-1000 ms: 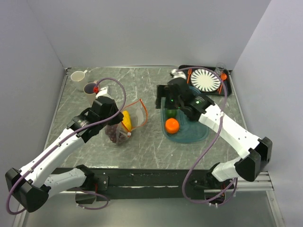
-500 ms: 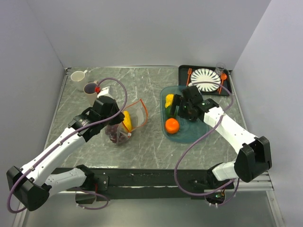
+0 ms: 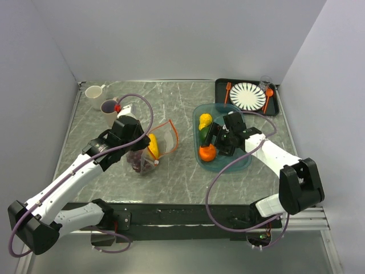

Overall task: Place the food in the zip-top bag and seal the zipper
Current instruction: Pick up the fake fruit from the bin.

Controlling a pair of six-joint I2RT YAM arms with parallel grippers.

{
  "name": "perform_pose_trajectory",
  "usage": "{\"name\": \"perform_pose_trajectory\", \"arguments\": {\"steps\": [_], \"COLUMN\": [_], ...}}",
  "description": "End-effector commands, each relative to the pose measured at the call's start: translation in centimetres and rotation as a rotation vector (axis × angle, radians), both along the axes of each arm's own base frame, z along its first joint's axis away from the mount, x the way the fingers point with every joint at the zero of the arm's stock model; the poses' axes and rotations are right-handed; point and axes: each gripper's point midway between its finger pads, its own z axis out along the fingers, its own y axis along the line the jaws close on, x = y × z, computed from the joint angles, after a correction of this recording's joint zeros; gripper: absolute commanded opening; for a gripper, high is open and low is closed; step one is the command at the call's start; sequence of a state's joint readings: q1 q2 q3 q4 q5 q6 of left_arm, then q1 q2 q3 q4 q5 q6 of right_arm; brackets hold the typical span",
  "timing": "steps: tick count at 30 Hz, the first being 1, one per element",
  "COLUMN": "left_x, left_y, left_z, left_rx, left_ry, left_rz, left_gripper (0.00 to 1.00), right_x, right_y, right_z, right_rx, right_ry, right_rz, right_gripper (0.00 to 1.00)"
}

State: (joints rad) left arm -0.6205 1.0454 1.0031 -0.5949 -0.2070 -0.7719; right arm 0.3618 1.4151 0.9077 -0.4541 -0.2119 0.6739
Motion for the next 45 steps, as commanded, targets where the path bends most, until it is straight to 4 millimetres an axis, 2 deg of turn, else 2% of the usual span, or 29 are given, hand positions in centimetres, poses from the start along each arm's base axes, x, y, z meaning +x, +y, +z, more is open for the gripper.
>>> {"name": "perform_pose_trajectory", "arguments": {"steps": [1, 9, 13, 21, 24, 34, 40, 43, 45], "left_x": [0.7, 0.5, 0.5, 0.6, 0.6, 0.9, 0.8, 0.8, 0.9], "left_y": [-0.4, -0.4, -0.4, -0.4, -0.9, -1.1, -1.1, -1.0, -1.1], "left_z": [1.9, 1.4, 1.6, 1.5, 1.5, 1.7, 1.6, 1.6, 1.5], "left_rx": [-0.029, -0.028, -0.022, -0.025, -0.035, -0.028, -0.029, -0.027, -0.027], "left_ry": [-0.049, -0.038, -0.036, -0.036, -0.034, -0.032, -0.027, -0.028, -0.026], "left_rz": [-0.005, -0.007, -0.007, -0.008, -0.021, -0.030, -0.026, -0.024, -0.029], "left_gripper": [0.01, 0.01, 0.01, 0.01, 0.01, 0.01, 0.01, 0.01, 0.01], "right_x": [1.1, 1.0, 1.0, 0.6, 0.2, -0.2, 0.4, 0.9, 1.0], "right_y": [0.8, 0.0, -1.5, -0.7, -0.3, 0.4, -0.2, -1.0, -1.6], "right_z": [-0.1, -1.2, -1.7, -2.3, -2.9, -4.6, -3.9, -3.0, -2.3], "right_rx": [0.053, 0.026, -0.024, 0.047, 0.069, 0.131, 0.099, 0.047, 0.014], "right_ry": [-0.013, 0.006, 0.019, 0.033, 0.049, 0.081, 0.040, 0.004, -0.014], "right_rz": [-0.020, -0.048, -0.066, -0.023, -0.008, 0.001, -0.008, -0.010, -0.013], "right_gripper": [1.00, 1.00, 1.00, 1.00, 0.92, 0.78, 0.67, 0.71, 0.80]}}
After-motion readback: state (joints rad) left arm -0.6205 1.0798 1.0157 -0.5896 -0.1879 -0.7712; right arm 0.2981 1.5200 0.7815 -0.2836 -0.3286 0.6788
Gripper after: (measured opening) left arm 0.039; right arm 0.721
